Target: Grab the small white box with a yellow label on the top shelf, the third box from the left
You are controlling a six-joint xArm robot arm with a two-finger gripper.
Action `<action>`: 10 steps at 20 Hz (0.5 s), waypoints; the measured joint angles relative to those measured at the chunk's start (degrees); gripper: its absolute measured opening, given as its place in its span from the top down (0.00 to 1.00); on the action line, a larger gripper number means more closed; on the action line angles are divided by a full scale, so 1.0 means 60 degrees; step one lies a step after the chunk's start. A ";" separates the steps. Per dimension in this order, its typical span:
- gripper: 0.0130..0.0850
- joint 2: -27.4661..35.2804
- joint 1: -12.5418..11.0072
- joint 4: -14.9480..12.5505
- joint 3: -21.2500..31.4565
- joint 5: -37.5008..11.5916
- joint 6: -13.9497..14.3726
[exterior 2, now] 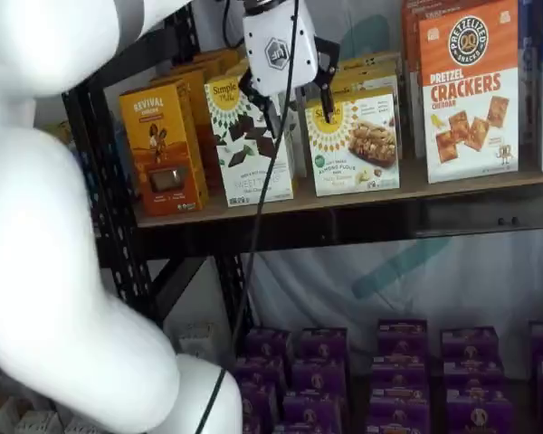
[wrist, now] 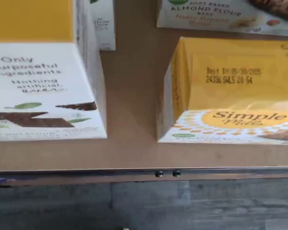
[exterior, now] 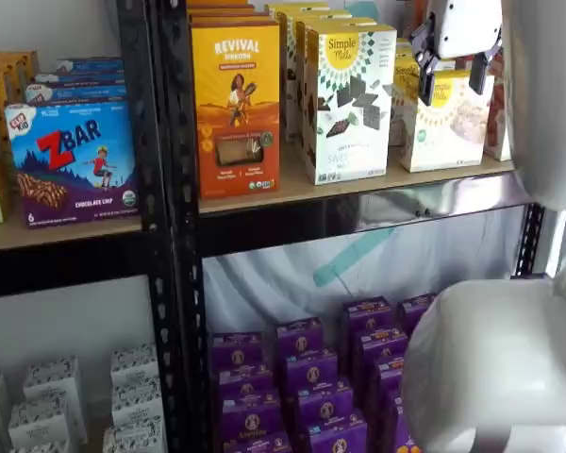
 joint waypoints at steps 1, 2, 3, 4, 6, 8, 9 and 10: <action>0.00 0.0039 -0.0058 0.0029 -0.0053 0.0017 -0.0053; 0.00 0.0082 -0.0119 0.0058 -0.0120 0.0044 -0.0113; 0.00 0.0117 -0.0160 0.0069 -0.0175 0.0074 -0.0154; 0.00 0.0159 -0.0206 0.0078 -0.0238 0.0113 -0.0201; 0.00 0.0218 -0.0293 0.0110 -0.0339 0.0172 -0.0287; 0.00 0.0257 -0.0359 0.0134 -0.0412 0.0228 -0.0355; 0.00 0.0271 -0.0385 0.0136 -0.0442 0.0256 -0.0382; 0.00 0.0283 -0.0419 0.0145 -0.0470 0.0287 -0.0416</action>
